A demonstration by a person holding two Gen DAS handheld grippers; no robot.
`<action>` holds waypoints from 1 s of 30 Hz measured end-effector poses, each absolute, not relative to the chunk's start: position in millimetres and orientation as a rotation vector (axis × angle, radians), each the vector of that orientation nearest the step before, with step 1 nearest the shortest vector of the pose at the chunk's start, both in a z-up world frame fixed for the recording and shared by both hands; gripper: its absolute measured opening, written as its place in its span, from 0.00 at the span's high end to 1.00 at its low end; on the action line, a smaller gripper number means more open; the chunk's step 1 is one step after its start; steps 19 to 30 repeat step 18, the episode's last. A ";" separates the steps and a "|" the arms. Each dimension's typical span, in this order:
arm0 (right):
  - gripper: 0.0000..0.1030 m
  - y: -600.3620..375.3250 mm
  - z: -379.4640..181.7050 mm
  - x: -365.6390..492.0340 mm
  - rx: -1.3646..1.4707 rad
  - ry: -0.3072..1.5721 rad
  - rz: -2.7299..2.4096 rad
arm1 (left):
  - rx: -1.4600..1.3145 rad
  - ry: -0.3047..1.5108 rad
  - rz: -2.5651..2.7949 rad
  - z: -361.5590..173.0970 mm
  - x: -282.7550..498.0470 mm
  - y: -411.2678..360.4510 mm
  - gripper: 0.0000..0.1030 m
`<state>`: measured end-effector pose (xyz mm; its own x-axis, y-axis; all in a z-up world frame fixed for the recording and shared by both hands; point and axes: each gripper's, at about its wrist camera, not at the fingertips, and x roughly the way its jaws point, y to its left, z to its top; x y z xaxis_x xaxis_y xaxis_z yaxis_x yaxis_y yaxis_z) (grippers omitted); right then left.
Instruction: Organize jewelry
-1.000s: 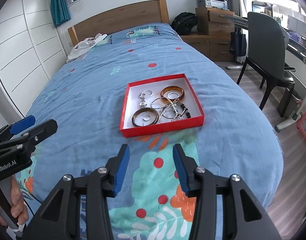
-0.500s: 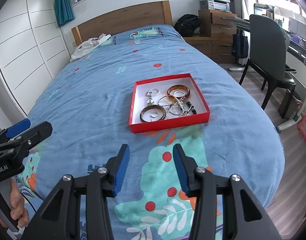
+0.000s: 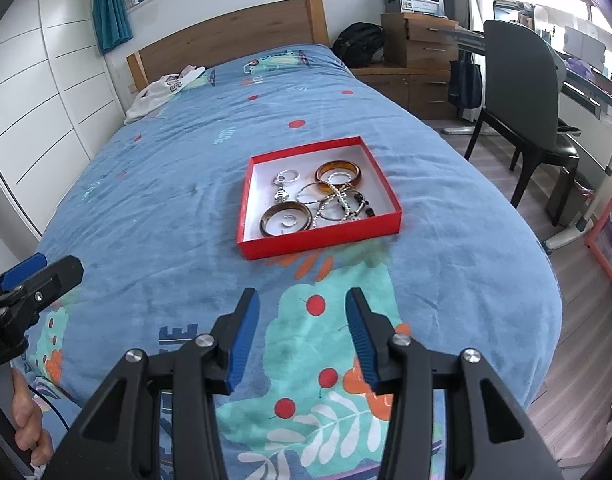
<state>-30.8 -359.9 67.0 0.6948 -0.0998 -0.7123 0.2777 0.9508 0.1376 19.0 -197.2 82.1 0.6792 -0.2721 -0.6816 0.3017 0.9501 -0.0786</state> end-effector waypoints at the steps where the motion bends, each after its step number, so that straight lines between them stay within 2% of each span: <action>1: 0.58 -360.3 67.6 -30.6 0.241 0.774 -0.214 | 0.043 0.760 -0.319 81.5 18.7 -197.6 0.01; 4: 0.57 -361.0 69.4 -29.7 0.240 0.767 -0.215 | 0.041 0.764 -0.309 79.5 17.7 -197.5 0.01; 7: 0.48 -361.2 68.8 -27.9 0.235 0.767 -0.217 | 0.044 0.765 -0.298 78.4 17.6 -196.2 0.01; 14: 0.42 -360.8 67.1 -25.9 0.227 0.766 -0.214 | 0.026 0.788 -0.275 73.9 20.9 -190.4 0.01; 30: 0.41 -360.5 67.1 -25.8 0.227 0.766 -0.216 | 0.021 0.793 -0.267 72.3 21.3 -188.2 0.01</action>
